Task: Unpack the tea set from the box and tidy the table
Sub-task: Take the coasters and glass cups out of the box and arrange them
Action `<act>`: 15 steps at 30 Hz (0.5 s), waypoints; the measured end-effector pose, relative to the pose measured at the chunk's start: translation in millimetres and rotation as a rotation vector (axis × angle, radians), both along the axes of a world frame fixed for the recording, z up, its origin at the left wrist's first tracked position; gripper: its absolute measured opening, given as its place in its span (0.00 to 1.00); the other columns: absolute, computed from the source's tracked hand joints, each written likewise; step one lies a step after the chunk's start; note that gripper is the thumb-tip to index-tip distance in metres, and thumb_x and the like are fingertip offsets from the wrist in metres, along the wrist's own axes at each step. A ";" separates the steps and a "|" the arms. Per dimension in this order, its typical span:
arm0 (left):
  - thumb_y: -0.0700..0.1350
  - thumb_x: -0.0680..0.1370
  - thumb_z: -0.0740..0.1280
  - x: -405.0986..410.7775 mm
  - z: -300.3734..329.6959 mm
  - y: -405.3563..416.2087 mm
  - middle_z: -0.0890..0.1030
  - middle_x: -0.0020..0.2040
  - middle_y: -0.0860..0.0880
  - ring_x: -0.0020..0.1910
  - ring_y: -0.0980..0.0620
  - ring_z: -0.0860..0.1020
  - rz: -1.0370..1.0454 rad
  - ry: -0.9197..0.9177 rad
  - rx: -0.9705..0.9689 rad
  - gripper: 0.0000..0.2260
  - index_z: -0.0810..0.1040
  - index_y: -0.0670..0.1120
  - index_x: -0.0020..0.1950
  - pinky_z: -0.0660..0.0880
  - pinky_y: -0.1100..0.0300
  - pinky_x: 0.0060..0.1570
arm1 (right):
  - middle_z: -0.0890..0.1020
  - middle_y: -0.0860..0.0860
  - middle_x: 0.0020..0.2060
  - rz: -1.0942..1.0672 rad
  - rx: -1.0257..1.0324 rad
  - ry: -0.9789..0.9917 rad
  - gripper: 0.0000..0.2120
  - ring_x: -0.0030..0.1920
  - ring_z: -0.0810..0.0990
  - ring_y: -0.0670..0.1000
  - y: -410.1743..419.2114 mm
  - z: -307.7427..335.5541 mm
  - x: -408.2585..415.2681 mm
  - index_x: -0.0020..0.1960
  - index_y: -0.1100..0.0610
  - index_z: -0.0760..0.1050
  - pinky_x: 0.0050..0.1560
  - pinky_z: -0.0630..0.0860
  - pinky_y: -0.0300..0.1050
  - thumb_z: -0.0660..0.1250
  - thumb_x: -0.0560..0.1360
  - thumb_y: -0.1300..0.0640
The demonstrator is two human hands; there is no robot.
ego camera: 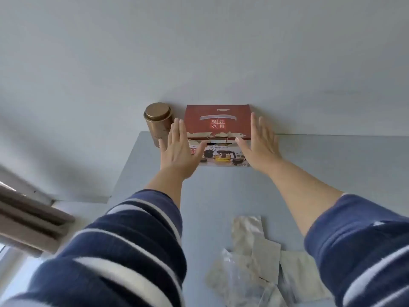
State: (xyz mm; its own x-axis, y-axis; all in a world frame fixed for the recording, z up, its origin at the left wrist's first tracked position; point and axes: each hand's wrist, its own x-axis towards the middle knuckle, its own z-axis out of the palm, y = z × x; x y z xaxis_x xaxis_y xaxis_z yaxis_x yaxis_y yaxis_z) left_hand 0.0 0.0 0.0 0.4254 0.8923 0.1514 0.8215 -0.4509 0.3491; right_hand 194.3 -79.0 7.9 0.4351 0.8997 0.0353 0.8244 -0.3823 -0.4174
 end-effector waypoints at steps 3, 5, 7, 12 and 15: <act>0.63 0.79 0.54 6.7 -11.5 20.6 0.45 0.81 0.48 0.79 0.50 0.47 0.057 -0.113 -0.173 0.38 0.40 0.45 0.79 0.49 0.45 0.77 | 0.50 0.55 0.79 -0.102 0.068 0.268 0.34 0.78 0.50 0.56 20.4 -14.5 4.1 0.79 0.55 0.39 0.77 0.52 0.56 0.52 0.81 0.44; 0.62 0.79 0.58 11.4 -17.1 30.8 0.51 0.80 0.49 0.78 0.49 0.54 0.071 -0.226 -0.275 0.38 0.43 0.46 0.79 0.58 0.49 0.74 | 0.54 0.53 0.78 -0.164 0.102 0.411 0.33 0.77 0.56 0.55 30.6 -21.6 5.2 0.79 0.55 0.41 0.75 0.57 0.53 0.52 0.82 0.45; 0.61 0.79 0.58 17.7 -21.0 35.0 0.55 0.80 0.50 0.76 0.48 0.60 0.087 -0.305 -0.305 0.37 0.45 0.47 0.79 0.64 0.50 0.69 | 0.58 0.52 0.77 -0.209 0.164 0.502 0.31 0.76 0.60 0.54 37.6 -27.9 5.5 0.79 0.54 0.44 0.73 0.60 0.52 0.53 0.82 0.46; 0.61 0.79 0.55 24.4 -28.3 33.4 0.63 0.77 0.50 0.70 0.44 0.69 0.155 -0.382 -0.273 0.33 0.49 0.48 0.79 0.70 0.50 0.60 | 0.65 0.49 0.74 -0.331 0.296 0.672 0.27 0.72 0.67 0.53 43.6 -35.6 -2.5 0.78 0.49 0.51 0.70 0.67 0.53 0.54 0.81 0.49; 0.61 0.79 0.56 23.8 -27.5 25.5 0.66 0.75 0.50 0.68 0.44 0.71 0.174 -0.454 -0.277 0.31 0.51 0.49 0.78 0.70 0.52 0.57 | 0.69 0.48 0.72 -0.370 0.306 0.722 0.26 0.68 0.71 0.54 41.5 -33.2 -6.0 0.77 0.47 0.52 0.68 0.68 0.54 0.55 0.80 0.50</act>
State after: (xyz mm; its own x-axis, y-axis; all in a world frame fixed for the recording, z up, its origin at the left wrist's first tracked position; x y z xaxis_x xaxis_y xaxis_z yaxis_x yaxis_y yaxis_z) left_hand 23.8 25.5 -27.5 0.2150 0.9760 0.0350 0.6156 -0.1633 0.7710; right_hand 188.3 -37.4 -25.3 0.7073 0.6919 -0.1449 0.1631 -0.3592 -0.9189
